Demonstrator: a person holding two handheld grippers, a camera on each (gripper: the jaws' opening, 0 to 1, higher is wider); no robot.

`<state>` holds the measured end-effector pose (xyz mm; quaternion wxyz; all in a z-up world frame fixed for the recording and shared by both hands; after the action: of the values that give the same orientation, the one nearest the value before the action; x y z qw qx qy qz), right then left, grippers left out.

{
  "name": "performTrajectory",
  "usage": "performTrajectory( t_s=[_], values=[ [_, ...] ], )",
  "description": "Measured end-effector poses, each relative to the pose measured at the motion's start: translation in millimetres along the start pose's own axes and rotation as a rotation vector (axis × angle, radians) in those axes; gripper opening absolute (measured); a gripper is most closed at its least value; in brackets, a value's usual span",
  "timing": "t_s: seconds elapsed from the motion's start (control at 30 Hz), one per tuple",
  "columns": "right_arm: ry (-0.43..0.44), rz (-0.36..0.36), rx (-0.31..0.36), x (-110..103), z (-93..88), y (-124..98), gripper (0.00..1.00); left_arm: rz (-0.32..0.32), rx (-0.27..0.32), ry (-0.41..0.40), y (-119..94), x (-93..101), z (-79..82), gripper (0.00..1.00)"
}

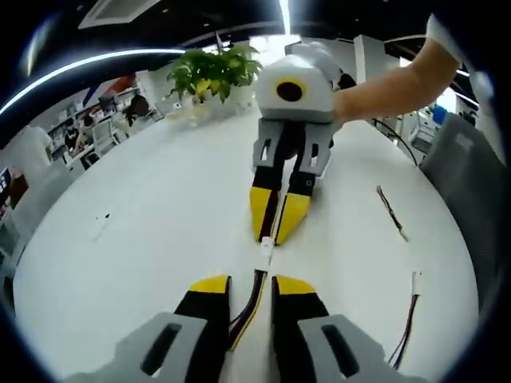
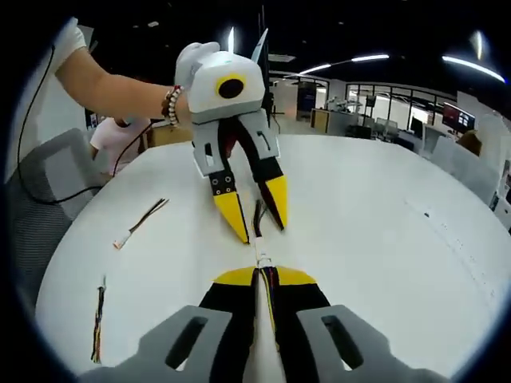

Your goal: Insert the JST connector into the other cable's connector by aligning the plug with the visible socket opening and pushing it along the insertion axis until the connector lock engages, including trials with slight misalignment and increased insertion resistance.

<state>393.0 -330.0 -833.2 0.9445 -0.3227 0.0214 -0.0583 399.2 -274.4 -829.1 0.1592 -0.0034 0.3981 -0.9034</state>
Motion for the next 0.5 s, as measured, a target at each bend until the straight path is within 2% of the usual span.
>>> performTrajectory(
  t_s=[0.07, 0.13, 0.2, 0.27, 0.3, 0.33, 0.37, 0.4, 0.47, 0.5],
  values=[
    [0.005, 0.009, -0.006, -2.5, 0.6, -4.5, 0.13, 0.018, -0.004, -0.036, -5.3, -0.6, -2.3, 0.18],
    [0.006, -0.005, -0.009, -0.8, -0.7, -10.7, 0.14, 0.071, 0.042, -0.082, -14.3, -3.9, 2.2, 0.21],
    [0.012, -0.019, 0.013, -3.5, 4.7, -20.8, 0.13, 0.077, 0.079, -0.127, -23.3, 2.3, 4.9, 0.23],
    [0.010, -0.018, 0.038, -13.8, 10.9, -31.3, 0.13, 0.060, 0.098, -0.138, -32.4, 13.6, 4.2, 0.25],
    [0.009, -0.016, 0.042, -18.5, 12.0, -34.7, 0.13, 0.045, 0.143, -0.175, -37.7, 20.5, 6.8, 0.29],
    [0.001, -0.012, 0.043, -28.4, 13.1, -39.3, 0.13, 0.045, 0.186, -0.247, -42.2, 24.0, 9.8, 0.36],
    [-0.001, -0.012, 0.044, -33.1, 13.2, -41.7, 0.14, 0.042, 0.222, -0.308, -47.9, 30.1, 12.3, 0.45],
    [-0.001, -0.008, 0.046, -39.5, 13.6, -43.7, 0.14, 0.045, 0.237, -0.325, -50.0, 30.9, 13.2, 0.52],
    [0.000, 0.004, 0.049, -58.1, 13.5, -49.5, 0.15, 0.043, 0.306, -0.414, -61.0, 37.2, 15.3, 0.68],
    [0.000, 0.009, 0.050, -64.6, 13.5, -51.3, 0.16, 0.050, 0.339, -0.448, -66.1, 39.6, 16.2, 0.72]
  ],
)
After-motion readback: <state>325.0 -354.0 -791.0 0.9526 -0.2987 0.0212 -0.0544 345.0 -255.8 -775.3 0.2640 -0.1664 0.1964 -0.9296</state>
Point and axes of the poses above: the point that each gripper's makers call its tool centre point, and the gripper's own axes: y roughly forward along the fingers, x roughly to its right, z roughly out of its top, the point moved 2 cm from there along -y, roughly backward along the fingers, and after that the axes turned 7 degrees about -x, right-handed, at the moved point
